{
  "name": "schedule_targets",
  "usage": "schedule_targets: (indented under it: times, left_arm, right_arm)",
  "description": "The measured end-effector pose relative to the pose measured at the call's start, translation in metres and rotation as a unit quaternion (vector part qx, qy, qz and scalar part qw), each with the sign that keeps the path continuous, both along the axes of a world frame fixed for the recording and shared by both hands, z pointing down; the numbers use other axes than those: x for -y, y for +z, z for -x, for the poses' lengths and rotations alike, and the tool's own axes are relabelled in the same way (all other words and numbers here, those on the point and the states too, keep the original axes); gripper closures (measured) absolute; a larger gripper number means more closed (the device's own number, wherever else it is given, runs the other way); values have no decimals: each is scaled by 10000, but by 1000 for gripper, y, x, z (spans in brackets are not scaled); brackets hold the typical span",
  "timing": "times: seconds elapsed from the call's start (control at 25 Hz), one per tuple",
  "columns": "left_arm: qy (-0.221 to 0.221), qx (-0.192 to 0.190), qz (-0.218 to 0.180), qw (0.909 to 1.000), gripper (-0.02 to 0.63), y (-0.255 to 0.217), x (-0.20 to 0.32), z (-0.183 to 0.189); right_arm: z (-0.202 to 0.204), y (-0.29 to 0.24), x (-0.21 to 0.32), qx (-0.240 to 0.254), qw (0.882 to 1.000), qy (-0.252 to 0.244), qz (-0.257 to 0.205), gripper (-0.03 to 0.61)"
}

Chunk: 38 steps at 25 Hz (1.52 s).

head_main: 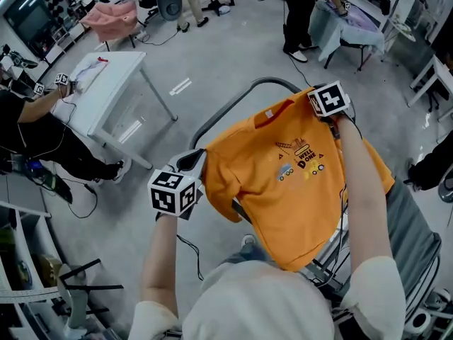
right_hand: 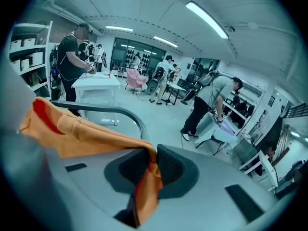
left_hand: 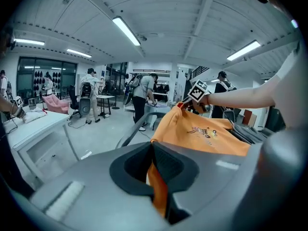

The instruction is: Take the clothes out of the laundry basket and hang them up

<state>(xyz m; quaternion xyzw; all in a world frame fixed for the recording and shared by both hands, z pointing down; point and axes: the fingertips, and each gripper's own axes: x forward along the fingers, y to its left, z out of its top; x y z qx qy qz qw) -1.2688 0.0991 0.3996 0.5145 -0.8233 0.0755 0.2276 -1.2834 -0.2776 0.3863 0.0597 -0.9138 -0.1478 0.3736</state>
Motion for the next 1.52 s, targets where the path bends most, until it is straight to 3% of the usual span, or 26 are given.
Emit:
schedule_targets:
  times: [0.24,0.52,0.56,0.64,0.68,0.8,1.0,1.08,1.28,1.52]
  left_arm:
    - [25,12,259,9997,598,23,1,12]
    - [-86,95,307,9994,591,23,-3,11]
    - [-102,92,284,9995,580,22,-4,9]
    - [-69,31,217,9997,472,18,-8,3]
    - [-52,6,162,9999,448,14,-10,0]
    - [-100,92,-18,9999,448,0,-14,-10]
    - [-143,186,-376,9990,457,-27,-13,-42]
    - [-159,183,-564,9981,500,-39,-10,-58]
    - [-153,224,-1074,9939,595,-64,7,-109]
    - [222,360,-1337,9901,603,-86,41,-194]
  right_arm:
    - [6,30,3,-209,9996,137,110,505]
    - [0,27,4,-136,9996,169,199,456]
    - [-3,24,3,-122,9996,159,217,430]
    - [-9,19,-1,-83,9996,131,249,397]
    - [-13,15,-3,-42,9996,125,262,397]
    - [-29,4,-9,140,9993,132,319,396]
    - [-70,-16,-30,503,9981,68,337,400]
    - [-90,-26,-42,720,9967,27,362,408]
    - [-152,-55,-72,1370,9897,-1,412,486]
    - [-255,-93,-112,2134,9752,60,591,568]
